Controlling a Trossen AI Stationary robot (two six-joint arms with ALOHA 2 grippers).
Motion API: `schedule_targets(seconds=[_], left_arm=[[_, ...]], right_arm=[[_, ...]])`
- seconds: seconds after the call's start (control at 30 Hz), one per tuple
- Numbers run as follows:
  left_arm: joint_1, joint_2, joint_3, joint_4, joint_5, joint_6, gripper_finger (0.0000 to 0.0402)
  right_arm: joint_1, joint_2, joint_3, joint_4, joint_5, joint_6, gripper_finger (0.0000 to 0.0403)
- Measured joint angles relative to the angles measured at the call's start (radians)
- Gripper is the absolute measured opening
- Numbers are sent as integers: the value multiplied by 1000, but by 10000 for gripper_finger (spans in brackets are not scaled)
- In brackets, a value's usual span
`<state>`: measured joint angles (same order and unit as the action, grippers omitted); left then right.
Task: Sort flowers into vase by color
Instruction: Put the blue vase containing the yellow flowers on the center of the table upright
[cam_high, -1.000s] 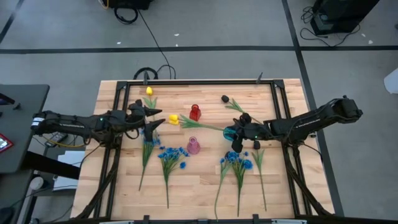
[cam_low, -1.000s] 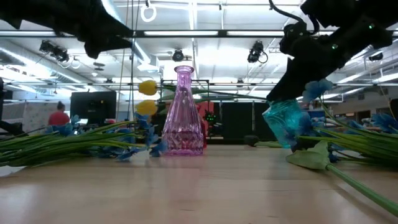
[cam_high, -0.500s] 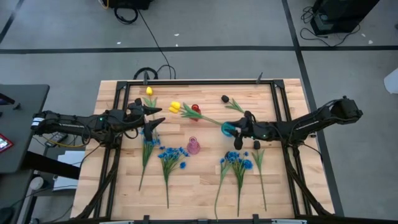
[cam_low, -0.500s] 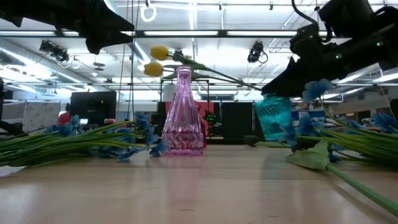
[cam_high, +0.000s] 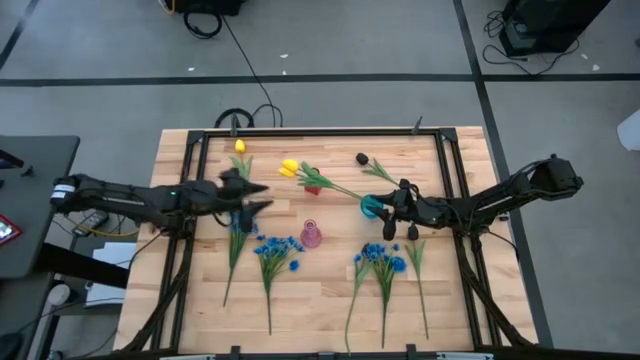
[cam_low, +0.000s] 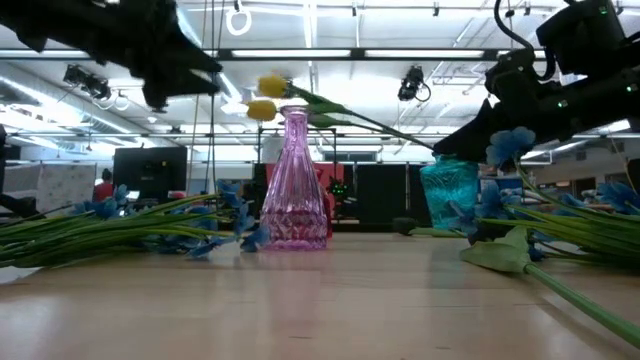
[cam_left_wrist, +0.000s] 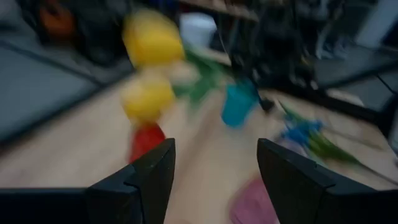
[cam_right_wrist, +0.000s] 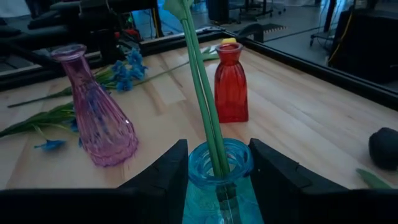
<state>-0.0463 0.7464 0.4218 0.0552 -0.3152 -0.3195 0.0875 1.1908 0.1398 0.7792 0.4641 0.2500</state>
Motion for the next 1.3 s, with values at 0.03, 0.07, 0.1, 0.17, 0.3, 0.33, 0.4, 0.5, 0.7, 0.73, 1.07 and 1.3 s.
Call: schedule_targets(seconds=[0.03, 0.07, 0.1, 0.17, 0.3, 0.33, 0.4, 0.5, 0.7, 0.73, 1.07, 1.3], left_arm=[[-6, 37, -1, 17, 21, -21, 232], [-14, 74, -2, 40, 32, -39, 232], [-24, 106, -2, 73, 43, -56, 232], [-47, 163, -2, 155, 49, -79, 232], [-93, 272, -2, 316, 42, -87, 232], [-97, 296, -2, 345, 40, -93, 232], [-100, 347, -2, 401, 34, -113, 232], [-99, 413, -2, 460, 30, -135, 232], [-71, 502, -2, 556, -21, -132, 232], [-60, 513, -1, 574, -23, -127, 232], [79, 604, -1, 725, 51, -21, 233], [157, 660, -1, 851, 186, 55, 276]], right_arm=[[0, 0, -2, -1, 1, -7, 156], [2, 0, -3, -2, 5, -14, 156], [3, 1, -3, 0, 9, -21, 156], [3, 2, -3, 2, 11, -36, 156], [3, 2, -3, 2, 14, -60, 156], [3, 2, -3, 6, 15, -67, 156], [3, 2, -3, 13, 18, -74, 156], [3, 2, -3, 13, 25, -78, 156], [3, 2, -3, 43, 40, -94, 156], [3, 2, -3, 53, 39, -98, 156], [3, 2, -2, 67, 9, -97, 156], [3, 2, -2, 103, 6, -109, 156]])
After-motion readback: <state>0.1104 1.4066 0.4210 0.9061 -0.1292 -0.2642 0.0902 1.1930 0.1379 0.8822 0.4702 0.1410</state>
